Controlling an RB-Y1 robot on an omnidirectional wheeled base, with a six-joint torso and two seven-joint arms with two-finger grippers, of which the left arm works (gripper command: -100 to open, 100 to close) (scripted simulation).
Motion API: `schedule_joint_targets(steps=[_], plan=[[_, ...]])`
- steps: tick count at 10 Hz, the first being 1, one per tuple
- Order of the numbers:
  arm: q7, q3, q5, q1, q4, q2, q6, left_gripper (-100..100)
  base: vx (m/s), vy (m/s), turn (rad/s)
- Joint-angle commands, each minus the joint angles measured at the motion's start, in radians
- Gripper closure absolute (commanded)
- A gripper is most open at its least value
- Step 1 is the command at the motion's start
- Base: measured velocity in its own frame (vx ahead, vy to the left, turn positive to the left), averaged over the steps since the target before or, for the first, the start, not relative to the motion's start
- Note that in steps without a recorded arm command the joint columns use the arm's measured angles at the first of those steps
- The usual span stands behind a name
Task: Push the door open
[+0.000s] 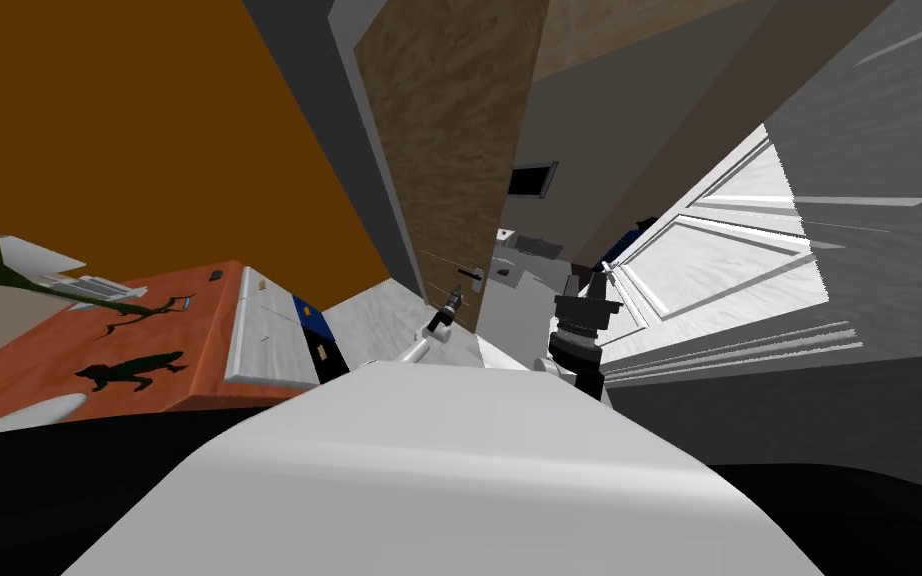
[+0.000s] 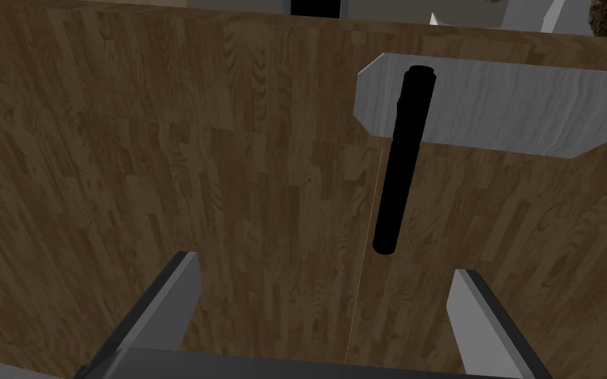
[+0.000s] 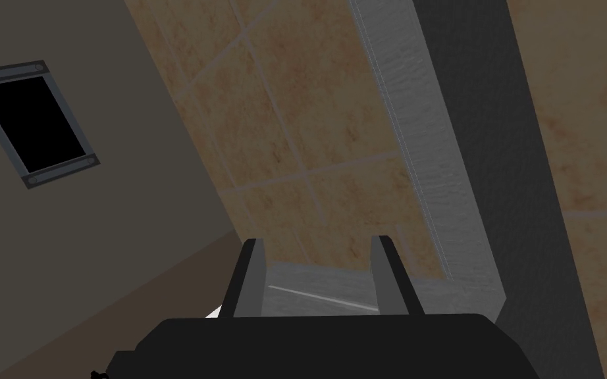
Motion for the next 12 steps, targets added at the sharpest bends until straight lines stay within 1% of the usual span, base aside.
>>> schedule_joint_targets(steps=[1,5,7,10,11,12], plan=[[-0.005,-0.015,0.011,-0.024,0.035,-0.005,0.009,-100,0.103,0.131,-0.119],[-0.013,-0.049,0.034,-0.081,0.128,-0.023,0.019,-100,0.109,0.118,-0.084],[-0.015,-0.056,0.039,-0.093,0.146,-0.027,0.021,-100,0.053,0.097,-0.045],[-0.02,-0.079,0.055,-0.133,0.21,-0.045,0.028,-100,0.086,0.102,-0.079],[-0.019,-0.075,0.051,-0.125,0.199,-0.042,0.025,-100,0.044,0.05,-0.019],[-0.019,-0.071,0.05,-0.126,0.206,-0.029,0.022,-100,0.134,-0.045,-0.045]])
